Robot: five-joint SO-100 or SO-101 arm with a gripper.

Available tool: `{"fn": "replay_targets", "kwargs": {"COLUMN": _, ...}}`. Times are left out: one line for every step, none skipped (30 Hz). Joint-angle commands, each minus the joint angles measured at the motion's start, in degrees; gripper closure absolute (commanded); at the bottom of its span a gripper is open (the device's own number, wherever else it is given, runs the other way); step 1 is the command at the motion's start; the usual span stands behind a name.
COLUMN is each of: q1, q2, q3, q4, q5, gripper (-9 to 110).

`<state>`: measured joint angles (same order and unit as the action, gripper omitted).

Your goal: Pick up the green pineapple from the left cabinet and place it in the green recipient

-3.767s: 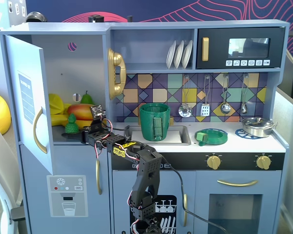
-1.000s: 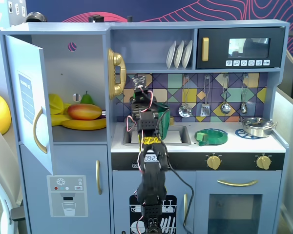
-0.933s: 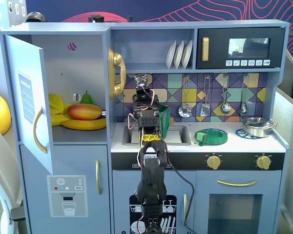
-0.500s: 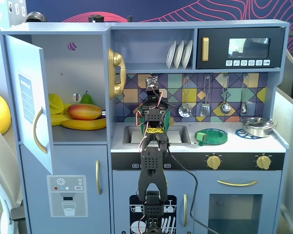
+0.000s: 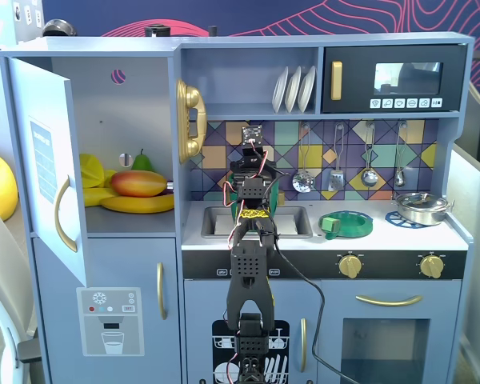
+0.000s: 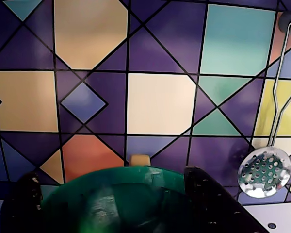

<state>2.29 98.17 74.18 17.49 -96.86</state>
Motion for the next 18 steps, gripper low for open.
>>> {"fn": "replay_targets", "kwargs": {"q1": 0.1, "q2": 8.7, "q3": 0.9, "q4": -0.9, "q5": 1.1, "gripper": 69}}
{"fn": "replay_targets", "kwargs": {"q1": -0.1, "q2": 11.5, "q3": 3.3, "q4": -0.4, "q5": 1.1, "gripper": 69}}
{"fn": "replay_targets", "kwargs": {"q1": -0.3, "q2": 14.6, "q3": 5.6, "q4": 0.4, "q5": 1.3, "gripper": 69}}
{"fn": "replay_targets", "kwargs": {"q1": -0.4, "q2": 17.8, "q3": 8.1, "q4": 1.3, "q5": 1.5, "gripper": 69}}
{"fn": "replay_targets", "kwargs": {"q1": -0.4, "q2": 20.8, "q3": 10.5, "q4": 2.5, "q5": 1.5, "gripper": 69}}
{"fn": "replay_targets", "kwargs": {"q1": -0.4, "q2": 23.9, "q3": 13.2, "q4": 3.5, "q5": 1.3, "gripper": 69}}
{"fn": "replay_targets", "kwargs": {"q1": -0.4, "q2": 27.2, "q3": 15.9, "q4": 4.4, "q5": 1.3, "gripper": 70}}
{"fn": "replay_targets", "kwargs": {"q1": -0.5, "q2": 30.2, "q3": 18.5, "q4": 6.0, "q5": 1.2, "gripper": 70}}
{"fn": "replay_targets", "kwargs": {"q1": -0.7, "q2": 33.5, "q3": 20.8, "q4": 8.1, "q5": 1.1, "gripper": 70}}
{"fn": "replay_targets", "kwargs": {"q1": -0.9, "q2": 36.6, "q3": 23.4, "q4": 9.9, "q5": 1.1, "gripper": 70}}
{"fn": "replay_targets", "kwargs": {"q1": -1.1, "q2": 39.6, "q3": 26.2, "q4": 11.0, "q5": 1.3, "gripper": 70}}
{"fn": "replay_targets", "kwargs": {"q1": -1.1, "q2": 42.4, "q3": 28.7, "q4": 12.1, "q5": 1.4, "gripper": 70}}
{"fn": "replay_targets", "kwargs": {"q1": -1.1, "q2": 44.8, "q3": 31.5, "q4": 13.1, "q5": 1.3, "gripper": 70}}
{"fn": "replay_targets", "kwargs": {"q1": -1.1, "q2": 47.1, "q3": 34.1, "q4": 13.8, "q5": 1.3, "gripper": 70}}
{"fn": "replay_targets", "kwargs": {"q1": -1.1, "q2": 49.4, "q3": 36.6, "q4": 14.8, "q5": 1.2, "gripper": 70}}
{"fn": "replay_targets", "kwargs": {"q1": -1.1, "q2": 51.6, "q3": 38.9, "q4": 16.2, "q5": 1.3, "gripper": 70}}
{"fn": "replay_targets", "kwargs": {"q1": -1.1, "q2": 53.6, "q3": 41.1, "q4": 17.8, "q5": 1.3, "gripper": 70}}
{"fn": "replay_targets", "kwargs": {"q1": -1.1, "q2": 55.7, "q3": 43.3, "q4": 19.2, "q5": 1.4, "gripper": 70}}
